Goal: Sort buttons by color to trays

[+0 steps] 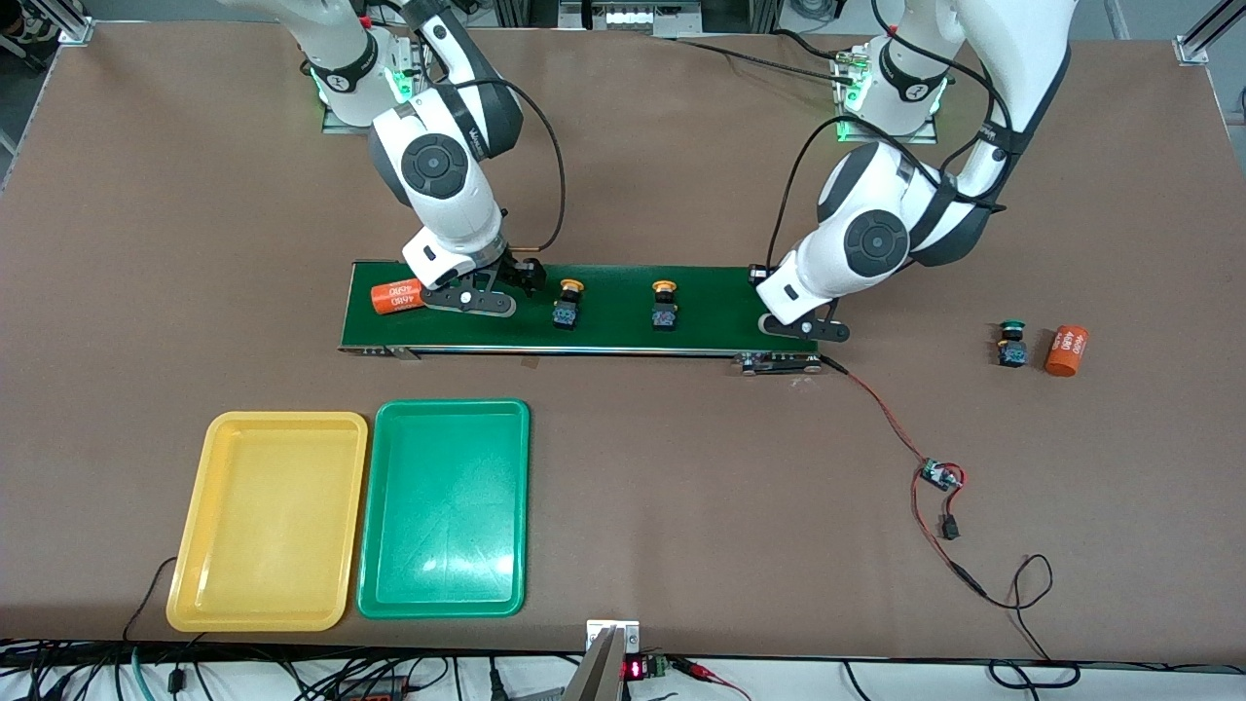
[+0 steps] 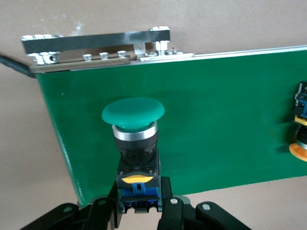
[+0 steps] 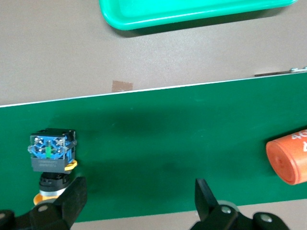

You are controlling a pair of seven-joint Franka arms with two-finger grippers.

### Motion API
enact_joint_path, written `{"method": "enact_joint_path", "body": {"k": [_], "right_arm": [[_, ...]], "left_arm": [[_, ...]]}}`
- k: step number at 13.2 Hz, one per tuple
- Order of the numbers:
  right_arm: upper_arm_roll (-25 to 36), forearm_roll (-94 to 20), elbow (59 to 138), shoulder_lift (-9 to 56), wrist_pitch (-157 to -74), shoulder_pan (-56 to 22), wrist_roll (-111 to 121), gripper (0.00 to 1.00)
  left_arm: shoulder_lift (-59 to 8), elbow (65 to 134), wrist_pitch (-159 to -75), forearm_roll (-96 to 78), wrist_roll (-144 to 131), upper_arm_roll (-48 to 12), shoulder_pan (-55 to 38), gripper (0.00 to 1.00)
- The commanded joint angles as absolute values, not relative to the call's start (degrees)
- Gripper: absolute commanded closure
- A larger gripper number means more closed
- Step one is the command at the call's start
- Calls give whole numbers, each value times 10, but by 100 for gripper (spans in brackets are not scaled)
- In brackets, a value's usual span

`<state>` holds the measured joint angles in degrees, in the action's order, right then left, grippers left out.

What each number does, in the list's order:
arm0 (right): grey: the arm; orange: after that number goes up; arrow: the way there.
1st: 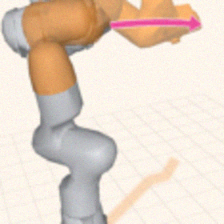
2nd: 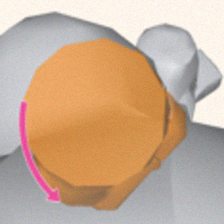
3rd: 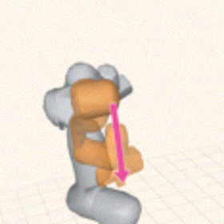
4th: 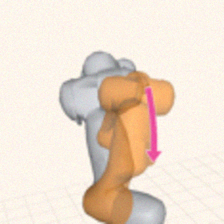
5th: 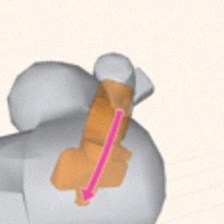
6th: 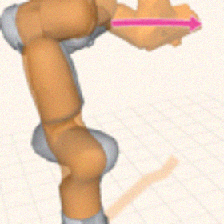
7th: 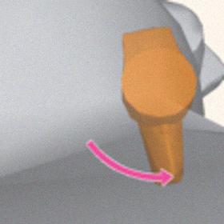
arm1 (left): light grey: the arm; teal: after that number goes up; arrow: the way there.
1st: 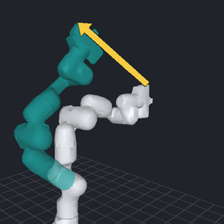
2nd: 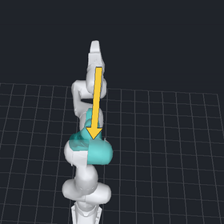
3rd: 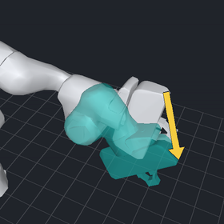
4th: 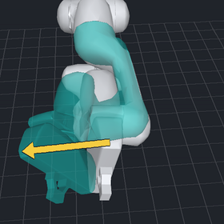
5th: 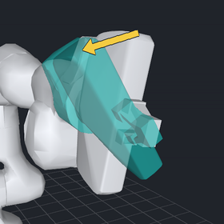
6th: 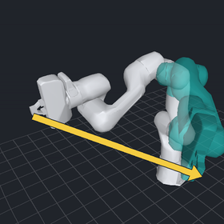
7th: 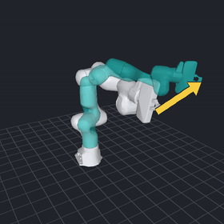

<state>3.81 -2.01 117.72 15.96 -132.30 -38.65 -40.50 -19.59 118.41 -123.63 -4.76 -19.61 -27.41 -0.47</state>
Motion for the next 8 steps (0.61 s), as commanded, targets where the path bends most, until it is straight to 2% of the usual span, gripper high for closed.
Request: {"method": "enact_joint_path", "body": {"k": [1,2,4,8], "right_arm": [[40,-26,1170,163,-1325,-391,-414,0],[40,-27,1164,163,-1325,-390,-414,0],[40,-32,1151,173,-1326,-391,-415,0],[40,-48,1135,192,-1325,-408,-416,0]], "left_arm": [[-204,1183,-1243,-59,-197,-271,-10,78],[-210,1182,-1245,-60,-197,-271,-11,61],[-209,1186,-1258,-62,-193,-271,-11,0],[-150,1183,-1238,-64,-194,-271,1,0]]}}
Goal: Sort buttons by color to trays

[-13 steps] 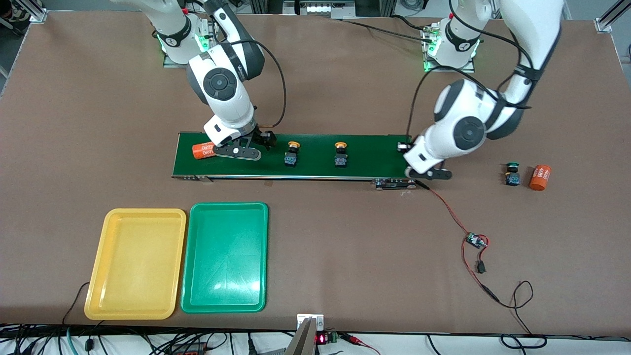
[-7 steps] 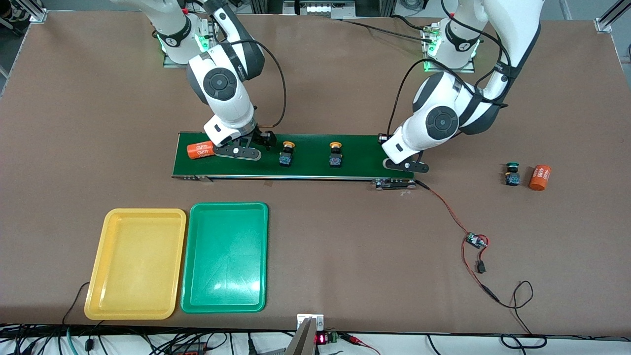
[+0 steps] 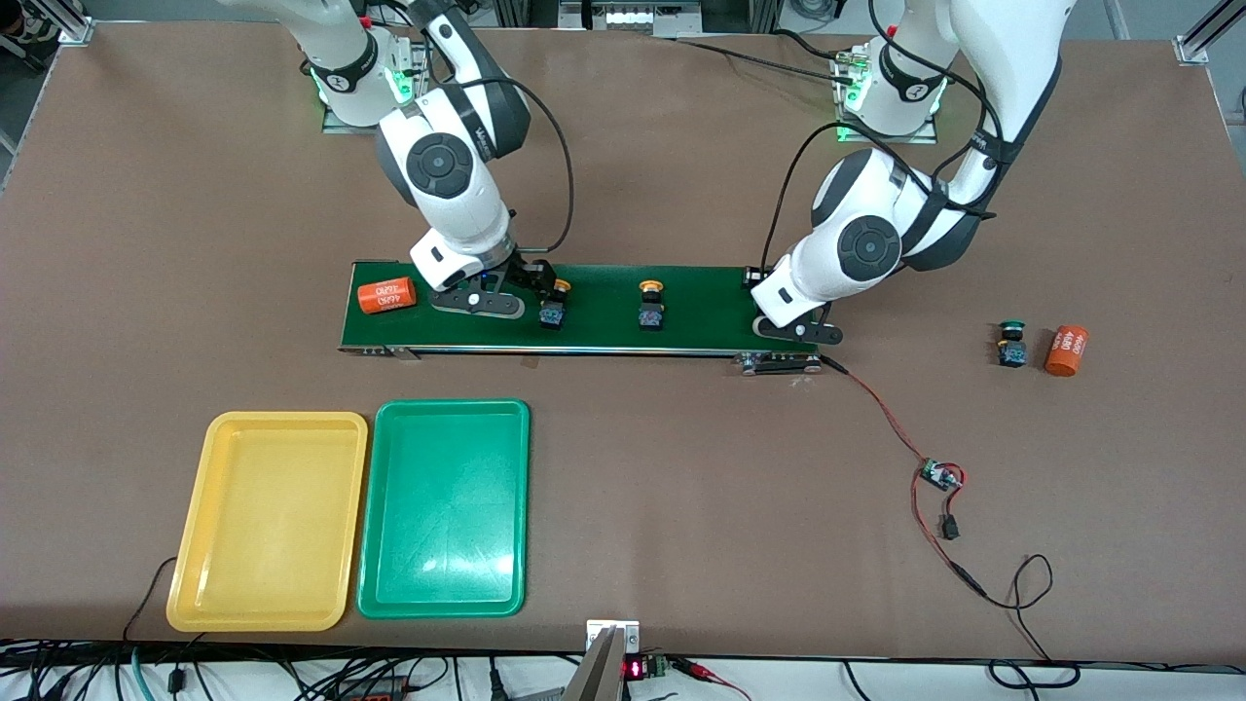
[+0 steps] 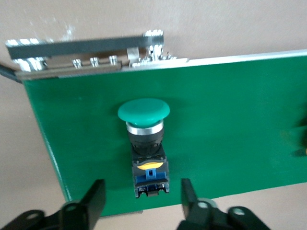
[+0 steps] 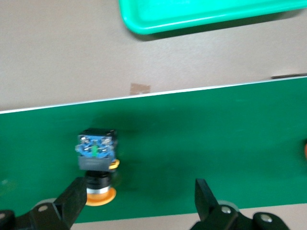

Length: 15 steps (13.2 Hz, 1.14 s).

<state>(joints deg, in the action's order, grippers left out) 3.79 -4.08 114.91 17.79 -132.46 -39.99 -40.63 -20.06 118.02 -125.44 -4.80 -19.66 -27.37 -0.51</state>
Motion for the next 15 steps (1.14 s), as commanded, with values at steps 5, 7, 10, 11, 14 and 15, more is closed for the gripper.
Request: {"method": "enact_joint_path", "body": {"k": [5,7,10,11,14,15], "right_arm": [[40,-48,1135,209,-1327,-414,-416,0],[40,-48,1135,215,-1329,-417,-416,0],[40,-48,1135,220,-1334,-419,-415,0],[40,-47,1135,222,-1339,-419,-414,4],[40,-47,1136,237,-1354,-425,-412,12],[40,-44,1136,239,-1354,-425,-408,16]], "left_arm": [[-105,1168,-1179,-54,-188,-267,140,0],[-112,1168,-1185,-9,-161,-266,190,0],[-155,1143,-1190,74,-149,-265,268,0],[-176,1143,-1205,96,-140,-265,294,0],[-234,1143,-1260,152,-62,-265,361,0],[-255,1143,-1272,158,-30,-265,385,0]]}}
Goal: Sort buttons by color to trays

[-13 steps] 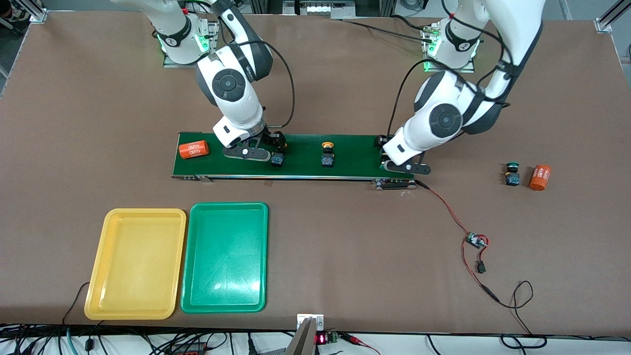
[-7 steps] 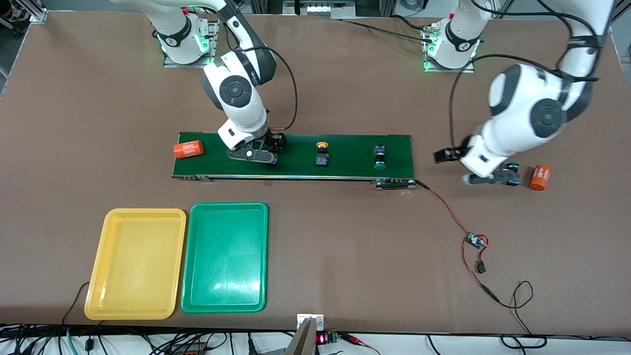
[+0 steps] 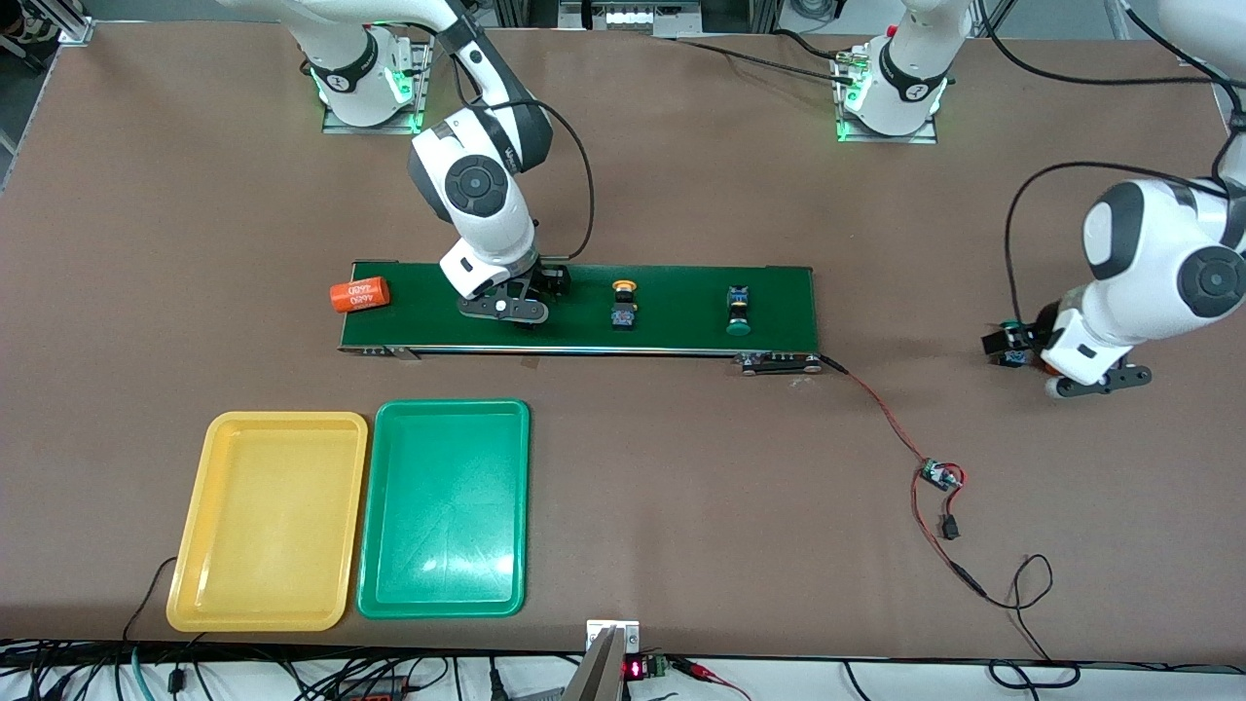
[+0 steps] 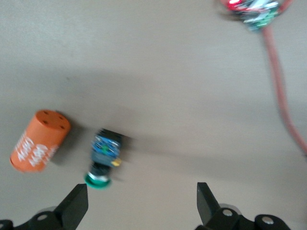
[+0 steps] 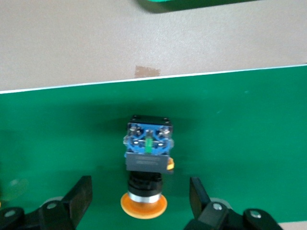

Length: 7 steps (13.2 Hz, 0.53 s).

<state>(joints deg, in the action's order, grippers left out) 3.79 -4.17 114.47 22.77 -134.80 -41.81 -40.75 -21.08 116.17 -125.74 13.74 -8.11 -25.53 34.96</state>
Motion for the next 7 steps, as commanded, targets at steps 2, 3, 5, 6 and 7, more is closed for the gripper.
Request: {"method": "enact_joint_path", "body": {"k": [2,3,5,6,7], "right_arm": [[40,-40,1136,243,-1354,-425,-406,39],[40,-40,1136,243,-1354,-425,-405,57],[40,-40,1136,239,-1352,-423,-396,81],[40,-40,1136,237,-1349,-422,-396,90],[40,-41,1136,236,-1347,-422,-396,95]], "left_arm": [[-279,1143,-1299,164,6,-265,399,0],[-286,1143,-1306,174,12,-265,402,0],[-300,1143,-1308,185,15,-265,404,0],[-307,1143,-1308,185,20,-265,405,0],[-315,1144,-1308,185,33,-265,409,0]]}}
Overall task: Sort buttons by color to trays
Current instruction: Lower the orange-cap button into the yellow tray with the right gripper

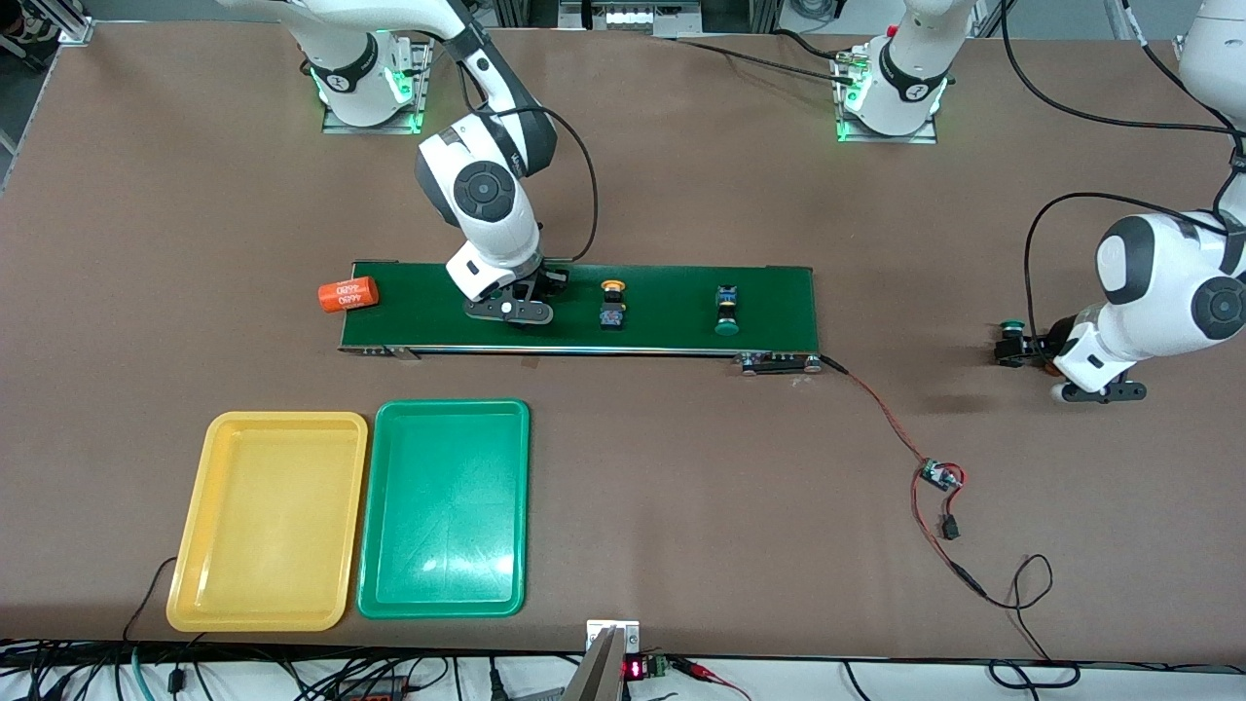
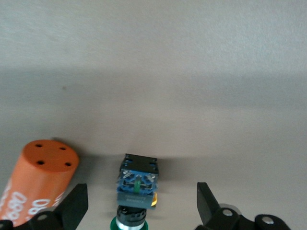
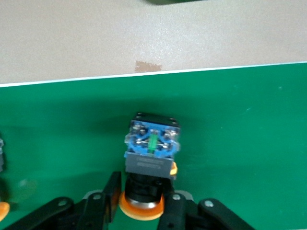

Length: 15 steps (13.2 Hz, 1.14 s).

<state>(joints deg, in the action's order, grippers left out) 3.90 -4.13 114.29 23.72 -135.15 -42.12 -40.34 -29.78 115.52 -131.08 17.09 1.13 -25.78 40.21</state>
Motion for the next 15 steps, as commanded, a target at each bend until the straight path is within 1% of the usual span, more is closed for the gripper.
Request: {"method": "enact_joint_path", "body": {"k": [1,3,5,6,8,9,10,12,13,15], "right_arm": [[41,-41,1135,228,-1346,-418,-393,96],[46,-45,1135,201,-1332,-407,-390,97],[46,-45,1115,164,-1283,-364,-358,97],[47,-47,1087,155,-1246,-340,-327,97],[47,-46,996,163,-1151,-288,-276,97],[47,-39,963,175,-1127,-265,-247,97],[47,-38,941,184,-1122,-232,-208,97],[46,-47,901,224,-1126,-166,-97,97],[45,-48,872,248,-1126,-137,-57,97],[45,-75,825,304,-1133,-84,17,97]], "left_arm": [[-319,1145,-1308,184,47,-265,410,0],[-328,1147,-1307,185,75,-264,415,0],[-327,1149,-1305,193,103,-263,424,0],[-326,1151,-1303,197,105,-263,425,0],[-326,1160,-1302,197,105,-262,425,1],[-325,1165,-1301,197,111,-262,425,14],[-323,1168,-1301,197,136,-259,425,47],[-323,1168,-1301,197,181,-255,425,88],[-321,1168,-1300,197,190,-255,425,99],[-300,1162,-1299,197,197,-257,418,100]]}}
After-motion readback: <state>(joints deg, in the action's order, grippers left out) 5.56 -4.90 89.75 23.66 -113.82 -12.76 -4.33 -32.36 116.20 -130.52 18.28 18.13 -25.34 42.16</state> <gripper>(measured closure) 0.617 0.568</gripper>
